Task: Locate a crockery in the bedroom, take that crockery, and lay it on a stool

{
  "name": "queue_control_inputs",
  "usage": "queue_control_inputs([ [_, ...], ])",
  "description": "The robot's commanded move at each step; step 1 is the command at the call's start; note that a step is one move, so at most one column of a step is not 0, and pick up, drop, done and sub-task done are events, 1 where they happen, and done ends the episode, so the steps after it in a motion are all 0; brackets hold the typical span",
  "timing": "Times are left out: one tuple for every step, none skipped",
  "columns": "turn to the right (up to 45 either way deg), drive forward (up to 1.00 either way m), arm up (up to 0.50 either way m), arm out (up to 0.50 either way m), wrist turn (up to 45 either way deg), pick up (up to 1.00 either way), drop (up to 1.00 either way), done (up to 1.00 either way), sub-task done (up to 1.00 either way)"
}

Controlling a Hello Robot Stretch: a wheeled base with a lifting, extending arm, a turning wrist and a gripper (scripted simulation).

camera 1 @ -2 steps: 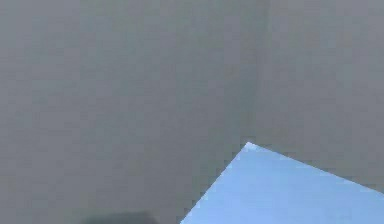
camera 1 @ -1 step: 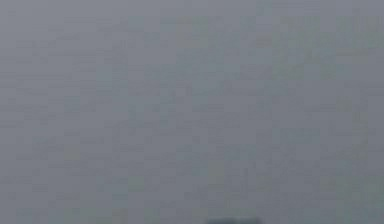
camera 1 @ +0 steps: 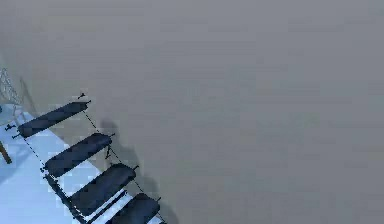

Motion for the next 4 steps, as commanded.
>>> queue_control_inputs([
  [-45.0,0.00,0.00,0.00,0.0,0.00,0.00,0.00,0.00],
  [-6.0,0.00,0.00,0.00,0.0,0.00,0.00,0.00,0.00],
  [0.0,0.35,0.00,0.00,0.0,0.00,0.00,0.00,0.00],
  [0.0,0.85,0.00,0.00,0.0,0.00,0.00,0.00,0.00],
])
